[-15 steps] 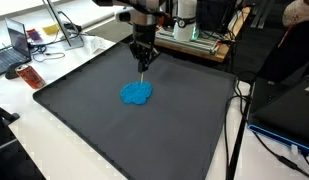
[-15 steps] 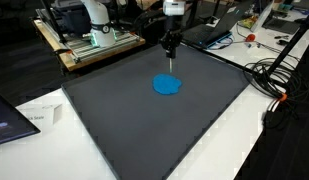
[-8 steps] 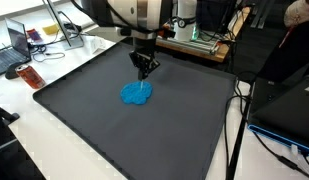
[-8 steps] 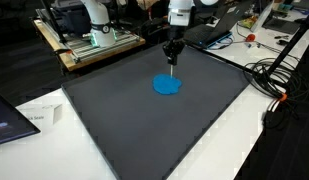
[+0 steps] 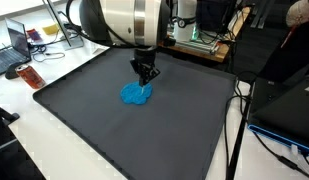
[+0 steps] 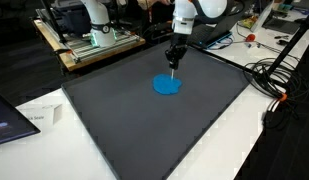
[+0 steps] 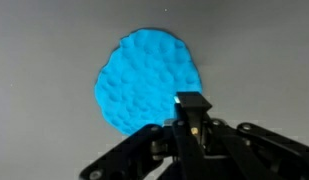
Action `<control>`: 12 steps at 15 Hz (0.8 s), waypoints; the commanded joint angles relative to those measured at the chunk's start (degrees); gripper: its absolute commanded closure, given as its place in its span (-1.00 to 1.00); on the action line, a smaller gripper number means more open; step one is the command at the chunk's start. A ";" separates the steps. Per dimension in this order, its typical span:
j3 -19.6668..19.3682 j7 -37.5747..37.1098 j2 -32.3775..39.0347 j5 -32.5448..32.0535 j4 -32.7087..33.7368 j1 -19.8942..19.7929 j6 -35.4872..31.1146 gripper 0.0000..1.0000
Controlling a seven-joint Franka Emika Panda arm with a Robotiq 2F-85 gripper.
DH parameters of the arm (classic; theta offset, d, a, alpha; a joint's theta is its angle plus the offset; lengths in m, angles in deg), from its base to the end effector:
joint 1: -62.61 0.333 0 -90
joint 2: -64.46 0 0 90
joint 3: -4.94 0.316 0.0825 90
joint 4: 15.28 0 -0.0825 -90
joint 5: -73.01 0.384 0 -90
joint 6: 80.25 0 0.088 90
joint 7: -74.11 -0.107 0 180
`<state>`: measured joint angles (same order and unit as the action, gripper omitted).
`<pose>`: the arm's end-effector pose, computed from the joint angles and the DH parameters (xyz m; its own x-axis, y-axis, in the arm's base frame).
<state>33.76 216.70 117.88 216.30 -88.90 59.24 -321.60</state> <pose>0.5712 0.1043 0.2298 0.9967 -0.0544 0.0610 -0.0626 -0.9879 0.1422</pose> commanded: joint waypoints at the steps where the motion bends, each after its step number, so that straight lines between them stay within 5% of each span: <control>1: -2.35 2.74 4.27 1.41 3.58 2.00 -0.55 0.94; 12: 2.71 0.66 -7.60 1.46 -6.27 -1.40 -0.65 0.94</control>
<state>34.03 216.85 115.73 216.54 -89.69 60.04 -322.25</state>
